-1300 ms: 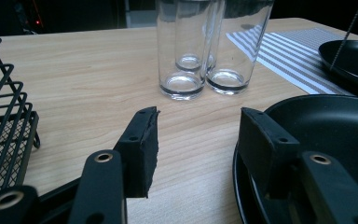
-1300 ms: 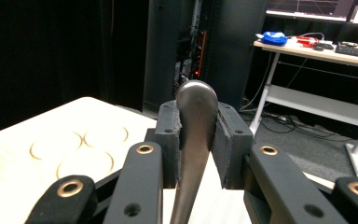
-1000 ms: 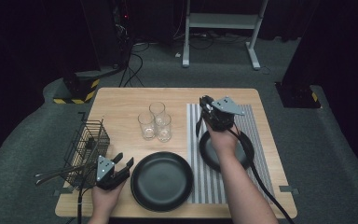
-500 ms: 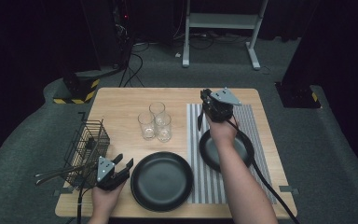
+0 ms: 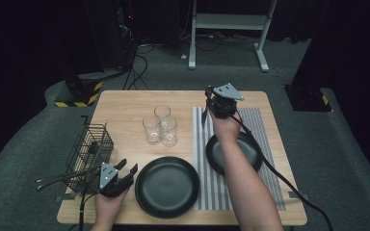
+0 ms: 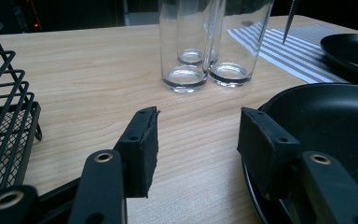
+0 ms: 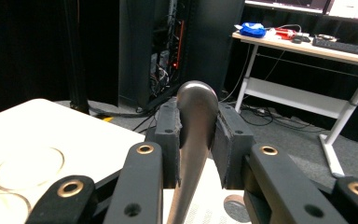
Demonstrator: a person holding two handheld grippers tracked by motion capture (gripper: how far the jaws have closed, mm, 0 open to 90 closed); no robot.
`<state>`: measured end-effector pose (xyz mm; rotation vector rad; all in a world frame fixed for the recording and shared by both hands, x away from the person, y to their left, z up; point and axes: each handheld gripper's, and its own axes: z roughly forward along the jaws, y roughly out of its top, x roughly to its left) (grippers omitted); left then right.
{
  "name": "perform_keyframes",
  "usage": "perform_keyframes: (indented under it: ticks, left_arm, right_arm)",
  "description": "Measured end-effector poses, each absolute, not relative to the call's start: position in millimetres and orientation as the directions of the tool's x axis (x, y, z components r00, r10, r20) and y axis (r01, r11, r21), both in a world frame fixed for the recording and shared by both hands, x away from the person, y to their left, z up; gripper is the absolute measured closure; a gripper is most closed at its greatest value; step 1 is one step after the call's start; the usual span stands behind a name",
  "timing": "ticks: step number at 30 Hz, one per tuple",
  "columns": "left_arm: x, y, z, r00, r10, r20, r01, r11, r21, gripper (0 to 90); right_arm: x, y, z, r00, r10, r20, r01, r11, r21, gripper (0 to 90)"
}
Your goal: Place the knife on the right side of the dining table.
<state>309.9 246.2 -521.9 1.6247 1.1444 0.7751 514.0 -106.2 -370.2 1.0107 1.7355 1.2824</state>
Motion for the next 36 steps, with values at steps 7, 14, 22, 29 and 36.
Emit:
perform_keyframes:
  ticks: [7,14,22,29,36]
  left_arm:
    - [309.6,245.7,-522.1,0.360,0.933,-0.023,0.315,-0.098,0.944,48.1]
    - [309.1,245.4,-522.2,0.361,0.932,-0.022,0.316,-0.101,0.943,48.2]
    - [308.9,245.2,-522.2,0.361,0.932,-0.022,0.316,-0.100,0.943,48.3]
    - [308.8,245.3,-522.3,0.361,0.932,-0.022,0.316,-0.100,0.943,48.4]
    - [309.1,244.8,-522.4,0.361,0.932,-0.021,0.318,-0.102,0.943,48.5]
  right_arm:
    - [517.4,-108.3,-370.9,-0.403,0.908,-0.115,0.164,0.195,0.967,73.4]
    - [520.1,-112.7,-378.8,-0.394,0.913,-0.105,0.185,0.190,0.964,73.4]
    - [521.9,-115.3,-384.0,-0.390,0.915,-0.104,0.189,0.190,0.964,73.4]
    - [522.0,-115.5,-384.1,-0.391,0.914,-0.104,0.188,0.190,0.964,73.4]
    - [522.5,-116.3,-383.8,-0.391,0.915,-0.101,0.192,0.189,0.963,73.4]
